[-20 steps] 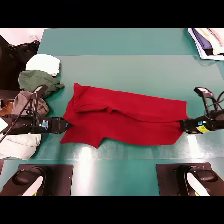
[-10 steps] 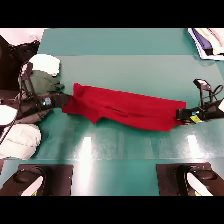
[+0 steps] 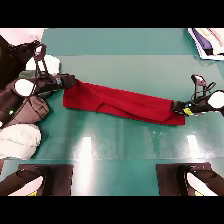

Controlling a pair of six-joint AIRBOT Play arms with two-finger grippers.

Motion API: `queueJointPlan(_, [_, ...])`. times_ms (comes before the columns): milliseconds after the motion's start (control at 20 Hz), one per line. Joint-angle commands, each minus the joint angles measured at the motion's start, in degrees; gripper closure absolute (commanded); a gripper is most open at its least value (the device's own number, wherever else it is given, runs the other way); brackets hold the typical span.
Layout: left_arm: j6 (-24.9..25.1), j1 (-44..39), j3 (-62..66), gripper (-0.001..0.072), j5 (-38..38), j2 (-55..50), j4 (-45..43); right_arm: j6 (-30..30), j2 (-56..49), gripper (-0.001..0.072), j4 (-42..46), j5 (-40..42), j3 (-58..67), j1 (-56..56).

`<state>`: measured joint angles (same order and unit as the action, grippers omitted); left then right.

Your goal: Fold the shirts.

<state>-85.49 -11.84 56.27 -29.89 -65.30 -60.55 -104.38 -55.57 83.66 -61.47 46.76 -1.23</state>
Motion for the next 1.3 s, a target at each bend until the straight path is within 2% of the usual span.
queueJointPlan(0, [0.4, 0.0, 1.7, 0.0682, 2.8, -4.0, -0.3, -3.2, -1.9, 0.0698, 0.0, 6.4, 0.0, 0.0])
queueJointPlan(200, [0.4, 0.0, 1.7, 0.0681, 4.1, -5.3, -0.7, -5.7, -2.6, 0.0693, 0.0, 11.5, 0.0, 0.0])
queueJointPlan(250, [0.4, 0.0, 1.7, 0.0635, 4.7, -5.3, -0.7, -5.8, -2.6, 0.0577, 0.0, 13.3, 0.0, 0.0])
queueJointPlan(300, [0.4, 0.0, 1.7, 0.0382, 5.5, -5.3, -0.7, -5.9, -2.6, 0.033, 0.0, 14.7, 0.0, 0.0])
queueJointPlan(350, [-0.2, 0.2, 1.7, 0.0205, 5.9, -5.3, -0.6, -6.4, -2.5, 0.016, 0.0, 15.7, 0.0, 0.0])
queueJointPlan(400, [-0.2, 0.7, 1.7, 0.0204, 5.9, -5.3, -0.7, -6.6, -2.5, 0.0148, 0.1, 16.4, 0.0, 0.2])
queueJointPlan(500, [-0.2, 1.9, 1.7, 0.0205, 5.4, -5.2, -0.6, -6.6, -2.3, 0.0148, -0.2, 15.2, 0.0, 2.1])
queueJointPlan(600, [0.0, 3.2, 2.3, 0.0205, 1.8, -5.2, -0.7, -6.2, -0.9, 0.0148, -0.2, 10.1, 0.0, 6.1])
queueJointPlan(650, [0.1, 3.4, 2.4, 0.0217, 0.3, -5.2, -1.0, -3.7, -0.1, 0.015, -0.7, 7.1, 0.0, 8.6])
queueJointPlan(700, [0.5, 3.4, 2.4, 0.0258, -1.5, -5.2, -1.0, 0.9, 0.4, 0.015, -3.2, 4.0, 0.0, 11.6])
queueJointPlan(750, [0.6, 3.4, 2.4, 0.0447, -3.4, -5.2, -0.9, 7.6, 0.6, 0.0151, -7.8, 0.4, 0.0, 15.6])
queueJointPlan(800, [1.9, 3.4, 2.4, 0.0679, -5.1, -5.2, -0.9, 14.5, 0.1, 0.0151, -13.3, -3.5, 0.0, 20.0])
queueJointPlan(950, [5.0, 3.4, 2.4, 0.0681, -9.3, -5.2, -0.9, 27.1, -4.6, 0.0131, -24.8, -12.5, 0.0, 32.4])
queueJointPlan(1100, [5.0, 3.4, 2.4, 0.0682, -14.5, -5.2, -0.9, 32.3, -11.1, 0.0113, -28.7, -15.6, 0.0, 40.0])
queueJointPlan(1250, [5.0, 3.4, 2.4, 0.0682, -17.3, -5.2, -0.9, 36.3, -17.5, 0.0113, -29.6, -15.5, 0.0, 41.9])
